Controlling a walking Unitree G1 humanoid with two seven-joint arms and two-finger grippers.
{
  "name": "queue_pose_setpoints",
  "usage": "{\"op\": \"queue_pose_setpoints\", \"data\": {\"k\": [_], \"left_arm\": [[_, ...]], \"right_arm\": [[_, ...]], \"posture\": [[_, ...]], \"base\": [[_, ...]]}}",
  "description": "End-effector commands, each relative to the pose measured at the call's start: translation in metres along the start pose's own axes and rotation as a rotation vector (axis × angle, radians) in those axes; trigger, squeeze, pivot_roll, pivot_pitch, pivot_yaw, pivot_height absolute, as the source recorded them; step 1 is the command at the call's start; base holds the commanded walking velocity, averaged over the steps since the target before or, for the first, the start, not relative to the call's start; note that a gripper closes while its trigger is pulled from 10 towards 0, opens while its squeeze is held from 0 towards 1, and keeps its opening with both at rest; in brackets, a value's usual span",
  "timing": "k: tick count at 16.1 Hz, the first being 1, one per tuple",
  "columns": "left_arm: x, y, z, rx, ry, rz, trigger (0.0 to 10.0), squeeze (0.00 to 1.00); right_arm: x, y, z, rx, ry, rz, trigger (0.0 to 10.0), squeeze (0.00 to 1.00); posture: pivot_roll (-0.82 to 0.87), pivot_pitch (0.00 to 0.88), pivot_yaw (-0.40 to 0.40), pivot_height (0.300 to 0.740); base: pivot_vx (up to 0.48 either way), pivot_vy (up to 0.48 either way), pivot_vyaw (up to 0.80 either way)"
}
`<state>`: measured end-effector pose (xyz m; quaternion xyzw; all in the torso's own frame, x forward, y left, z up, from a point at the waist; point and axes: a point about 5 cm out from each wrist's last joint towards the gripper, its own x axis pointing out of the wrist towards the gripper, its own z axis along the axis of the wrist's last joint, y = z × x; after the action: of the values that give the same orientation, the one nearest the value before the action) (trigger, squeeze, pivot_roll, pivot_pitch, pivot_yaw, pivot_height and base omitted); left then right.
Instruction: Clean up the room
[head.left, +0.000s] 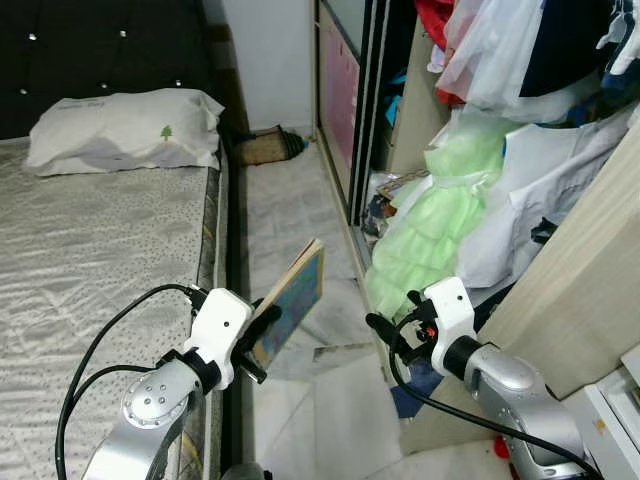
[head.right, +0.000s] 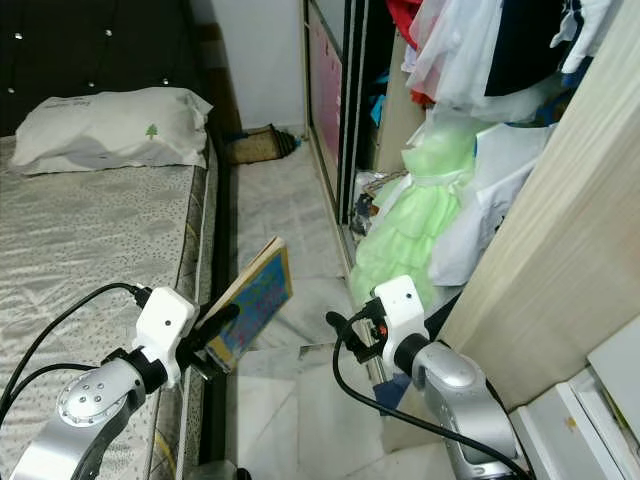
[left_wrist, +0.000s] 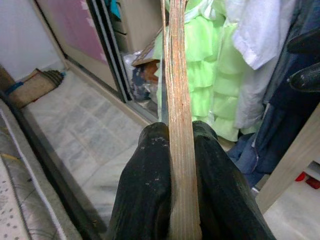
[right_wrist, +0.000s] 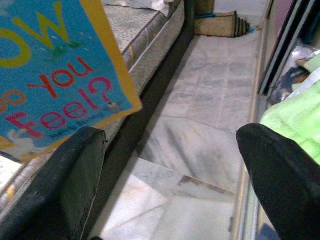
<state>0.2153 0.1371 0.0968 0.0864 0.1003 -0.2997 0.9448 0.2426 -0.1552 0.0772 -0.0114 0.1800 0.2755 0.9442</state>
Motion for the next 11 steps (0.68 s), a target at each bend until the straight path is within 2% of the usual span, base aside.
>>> {"op": "queue_pose_setpoints", "data": {"k": [1, 2, 3, 4, 6, 7, 11], "left_arm": [[-0.0001, 0.002, 0.0079, 0.015, -0.039, 0.002, 10.0, 0.0], [0.0, 0.0021, 0.0081, 0.016, -0.039, 0.002, 10.0, 0.0], [0.0001, 0.002, 0.0083, 0.018, -0.04, 0.002, 10.0, 0.0], [0.0001, 0.0018, 0.0084, 0.023, -0.039, 0.0, 10.0, 0.0], [-0.0003, 0.0006, 0.008, 0.031, -0.036, -0.009, 10.0, 0.0], [-0.0004, 0.0003, 0.0079, 0.031, -0.036, -0.011, 10.0, 0.0], [0.0003, -0.0019, 0.0075, 0.025, -0.036, -0.019, 10.0, 0.0]], "right_arm": [[0.0001, 0.0036, 0.0035, 0.017, -0.021, 0.028, 10.0, 0.0], [0.0013, 0.0055, 0.0072, -0.026, -0.035, 0.046, 10.0, 0.0], [0.0025, 0.0075, 0.0102, -0.04, -0.052, 0.058, 10.0, 0.0], [0.0039, 0.0087, 0.0123, -0.011, -0.069, 0.063, 10.0, 0.0], [0.0041, 0.0077, 0.0129, -0.011, -0.072, 0.059, 10.0, 0.0], [0.004, 0.0076, 0.0129, -0.011, -0.071, 0.058, 10.0, 0.0], [0.0037, 0.0074, 0.0115, -0.006, -0.07, 0.063, 10.0, 0.0]], "posture": [[-0.04, 0.009, 0.001, 0.74], [-0.04, 0.008, 0.001, 0.74], [-0.04, 0.008, 0.001, 0.74], [-0.04, 0.007, 0.0, 0.74], [-0.04, 0.007, 0.0, 0.74], [-0.04, 0.008, 0.0, 0.74], [-0.04, 0.011, 0.001, 0.74]], "base": [[0.0, 0.0, 0.0], [0.0, 0.0, 0.0], [0.0, 0.0, 0.8], [0.0, 0.0, 0.8], [0.0, 0.0, 0.79], [0.0, -0.48, 0.79], [0.0, -0.374, 0.0]]}}
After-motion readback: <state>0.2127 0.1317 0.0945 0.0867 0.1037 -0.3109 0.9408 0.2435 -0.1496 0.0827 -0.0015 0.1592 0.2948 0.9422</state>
